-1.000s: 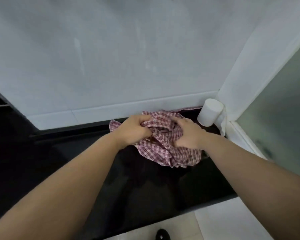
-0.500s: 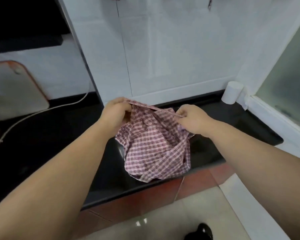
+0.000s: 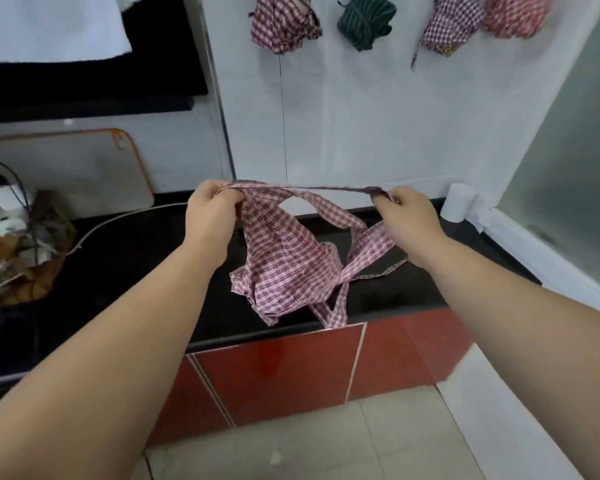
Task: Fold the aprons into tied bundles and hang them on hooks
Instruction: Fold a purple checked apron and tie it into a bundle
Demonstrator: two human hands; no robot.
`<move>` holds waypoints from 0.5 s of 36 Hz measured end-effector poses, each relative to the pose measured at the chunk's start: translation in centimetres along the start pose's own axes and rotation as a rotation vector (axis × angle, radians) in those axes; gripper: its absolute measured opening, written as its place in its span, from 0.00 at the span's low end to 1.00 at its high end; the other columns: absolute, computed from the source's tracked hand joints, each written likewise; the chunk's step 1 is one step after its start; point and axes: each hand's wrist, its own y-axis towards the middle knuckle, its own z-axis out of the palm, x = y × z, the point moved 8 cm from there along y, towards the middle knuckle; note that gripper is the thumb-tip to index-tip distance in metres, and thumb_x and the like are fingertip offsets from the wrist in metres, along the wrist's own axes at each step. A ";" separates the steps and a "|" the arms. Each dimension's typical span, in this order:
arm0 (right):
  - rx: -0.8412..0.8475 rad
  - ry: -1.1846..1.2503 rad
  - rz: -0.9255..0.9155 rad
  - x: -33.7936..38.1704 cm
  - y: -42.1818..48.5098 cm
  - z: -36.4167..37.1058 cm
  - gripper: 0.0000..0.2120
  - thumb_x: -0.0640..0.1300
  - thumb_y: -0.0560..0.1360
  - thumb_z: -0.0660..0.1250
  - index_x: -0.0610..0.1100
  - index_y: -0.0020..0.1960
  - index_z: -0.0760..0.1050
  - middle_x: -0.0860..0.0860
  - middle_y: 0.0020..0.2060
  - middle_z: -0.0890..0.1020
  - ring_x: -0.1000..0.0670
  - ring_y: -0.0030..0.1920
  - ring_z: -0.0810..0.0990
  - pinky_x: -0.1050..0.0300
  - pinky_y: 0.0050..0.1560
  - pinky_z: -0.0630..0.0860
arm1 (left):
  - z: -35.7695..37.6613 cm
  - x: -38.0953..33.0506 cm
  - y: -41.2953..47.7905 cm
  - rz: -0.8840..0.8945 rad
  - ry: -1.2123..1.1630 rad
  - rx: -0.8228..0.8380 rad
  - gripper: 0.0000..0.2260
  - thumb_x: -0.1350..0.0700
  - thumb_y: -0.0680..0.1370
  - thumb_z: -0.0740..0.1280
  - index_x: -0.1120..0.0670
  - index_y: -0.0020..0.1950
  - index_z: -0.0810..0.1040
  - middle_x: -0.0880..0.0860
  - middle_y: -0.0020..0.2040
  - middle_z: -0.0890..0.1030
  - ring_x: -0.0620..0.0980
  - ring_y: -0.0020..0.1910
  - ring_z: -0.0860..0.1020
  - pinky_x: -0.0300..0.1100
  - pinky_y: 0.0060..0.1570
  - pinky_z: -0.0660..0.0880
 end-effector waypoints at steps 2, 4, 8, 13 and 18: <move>-0.037 -0.155 -0.105 0.2 -2.0 -1.9 0.17 0.49 0.80 0.60 0.46 0.34 0.64 0.52 0.30 0.68 0.54 0.31 0.66 0.57 0.30 0.59 | 0.0 0.4 -2.7 -0.006 0.019 -0.018 0.05 0.63 0.74 0.66 0.54 0.41 0.75 0.57 0.43 0.80 0.57 0.47 0.80 0.58 0.57 0.77; -0.097 -0.141 -0.124 -0.2 -4.0 -3.4 0.15 0.51 0.80 0.59 0.43 0.38 0.67 0.52 0.31 0.69 0.55 0.31 0.66 0.58 0.31 0.61 | 0.2 1.6 -5.9 -0.036 0.063 -0.009 0.06 0.65 0.73 0.68 0.54 0.41 0.75 0.56 0.40 0.79 0.56 0.45 0.80 0.57 0.54 0.78; -0.098 0.017 -0.095 -1.5 -7.8 -4.6 0.14 0.48 0.81 0.58 0.42 0.39 0.67 0.51 0.33 0.68 0.52 0.33 0.65 0.56 0.34 0.62 | 0.9 5.1 -12.8 -0.149 0.145 0.099 0.06 0.67 0.74 0.67 0.58 0.39 0.74 0.57 0.37 0.78 0.56 0.39 0.79 0.50 0.45 0.80; 0.035 0.053 0.079 -4.1 -12.1 -3.0 0.16 0.52 0.82 0.51 0.43 0.50 0.72 0.48 0.39 0.75 0.44 0.43 0.75 0.49 0.46 0.72 | -0.2 6.7 -18.1 -0.210 0.146 0.113 0.02 0.63 0.70 0.66 0.58 0.41 0.74 0.58 0.38 0.71 0.55 0.38 0.71 0.50 0.39 0.69; 0.325 -0.300 0.009 -4.1 -14.7 -1.8 0.24 0.59 0.78 0.59 0.44 0.31 0.64 0.48 0.30 0.71 0.47 0.32 0.70 0.53 0.33 0.62 | -3.1 6.1 -18.8 -0.215 0.145 0.025 0.03 0.62 0.71 0.69 0.57 0.38 0.77 0.58 0.35 0.77 0.56 0.37 0.76 0.51 0.40 0.73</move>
